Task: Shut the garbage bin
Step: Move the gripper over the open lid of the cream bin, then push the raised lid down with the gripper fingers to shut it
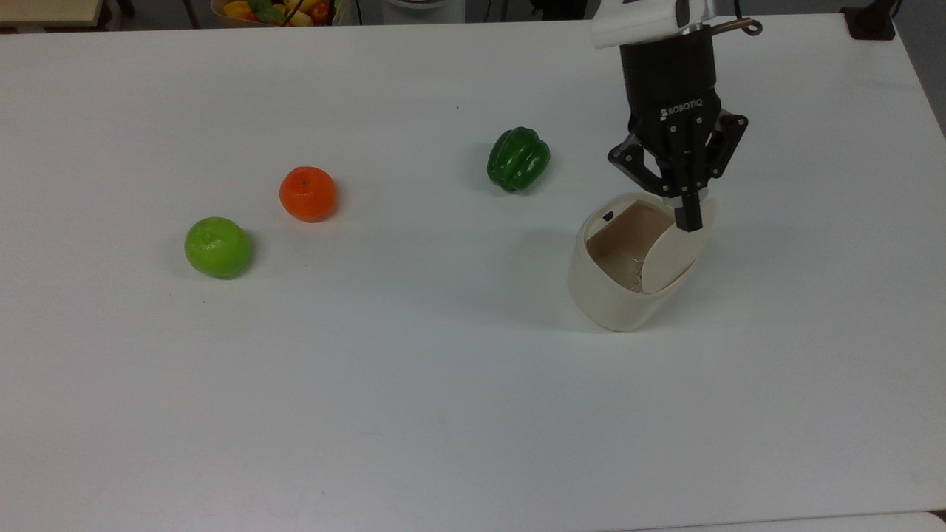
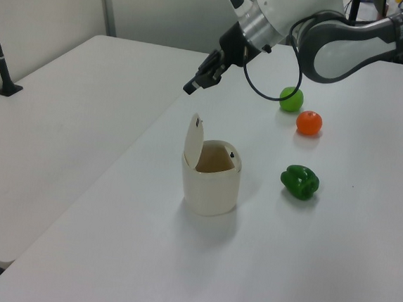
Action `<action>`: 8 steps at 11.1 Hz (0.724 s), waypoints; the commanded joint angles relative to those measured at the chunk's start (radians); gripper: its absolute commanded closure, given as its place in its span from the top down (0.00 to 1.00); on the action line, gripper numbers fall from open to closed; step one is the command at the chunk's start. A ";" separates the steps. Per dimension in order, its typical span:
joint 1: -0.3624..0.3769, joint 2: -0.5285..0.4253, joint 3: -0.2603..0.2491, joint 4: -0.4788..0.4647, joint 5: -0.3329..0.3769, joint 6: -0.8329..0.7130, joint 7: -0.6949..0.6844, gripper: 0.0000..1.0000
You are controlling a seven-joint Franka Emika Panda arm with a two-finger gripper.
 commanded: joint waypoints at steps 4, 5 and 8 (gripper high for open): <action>0.048 0.022 -0.013 -0.006 0.002 0.030 -0.016 0.00; 0.049 0.022 -0.012 -0.008 0.005 0.019 -0.060 0.00; 0.049 0.022 -0.009 -0.011 0.010 0.001 -0.114 0.00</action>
